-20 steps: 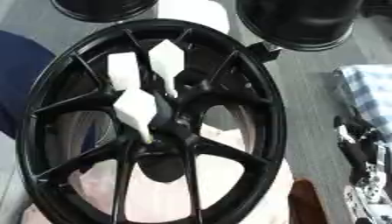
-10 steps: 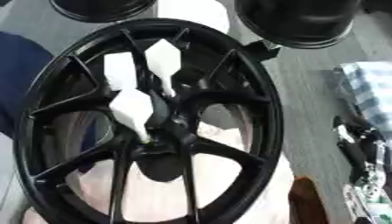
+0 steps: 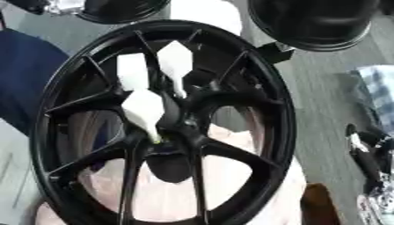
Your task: Pull the pin out of the wheel hub.
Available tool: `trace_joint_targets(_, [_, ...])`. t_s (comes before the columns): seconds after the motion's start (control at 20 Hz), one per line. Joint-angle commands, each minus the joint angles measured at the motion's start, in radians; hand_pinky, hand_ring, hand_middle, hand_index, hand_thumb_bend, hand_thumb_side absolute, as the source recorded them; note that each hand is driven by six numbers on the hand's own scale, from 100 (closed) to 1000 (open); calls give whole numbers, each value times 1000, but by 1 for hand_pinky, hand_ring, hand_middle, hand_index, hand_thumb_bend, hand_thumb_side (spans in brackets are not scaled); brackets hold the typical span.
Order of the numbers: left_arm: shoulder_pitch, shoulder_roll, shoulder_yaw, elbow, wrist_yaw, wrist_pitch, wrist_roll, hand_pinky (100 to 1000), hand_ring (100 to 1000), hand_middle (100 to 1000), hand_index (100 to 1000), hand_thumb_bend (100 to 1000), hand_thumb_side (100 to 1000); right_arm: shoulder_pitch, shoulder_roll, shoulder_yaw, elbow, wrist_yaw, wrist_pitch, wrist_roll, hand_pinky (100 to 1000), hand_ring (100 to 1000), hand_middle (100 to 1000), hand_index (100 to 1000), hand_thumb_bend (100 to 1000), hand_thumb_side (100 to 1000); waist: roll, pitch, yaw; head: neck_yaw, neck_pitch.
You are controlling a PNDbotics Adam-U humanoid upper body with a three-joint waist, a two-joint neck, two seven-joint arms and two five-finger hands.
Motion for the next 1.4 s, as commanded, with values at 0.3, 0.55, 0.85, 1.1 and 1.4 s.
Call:
trace_joint_targets(0.3, [-59,-33,-65,-100,70,-45,-139,752,691,690,835,339,517,-3,-27,-6,-28,13,-2,-2,682,755,600,732,432,301,2,-25,-6,-22,1])
trace_joint_targets(0.55, [-32,26,-44,-160,139,-37,-145,798,757,749,869,344,541,-3,-29,-6,-28,13,-2,-2,682,755,601,732,431,303,4,-24,-6,-24,8])
trace_joint_targets(0.85, [-50,5,-59,-24,75,54,-145,838,795,788,886,419,578,-6,-31,-4,-25,9,-1,0,681,755,601,732,432,304,6,-27,-11,-19,20])
trace_joint_targets(1.1, [-64,-35,-87,23,28,133,-145,837,794,787,886,431,593,-9,-30,-1,-23,7,-2,2,681,755,601,732,434,304,7,-26,-17,-19,24])
trace_joint_targets(1.4, [-48,-24,-110,1,52,230,-145,835,792,782,880,491,622,-13,-30,0,-23,5,-3,2,682,756,601,732,435,304,8,-22,-21,-18,27])
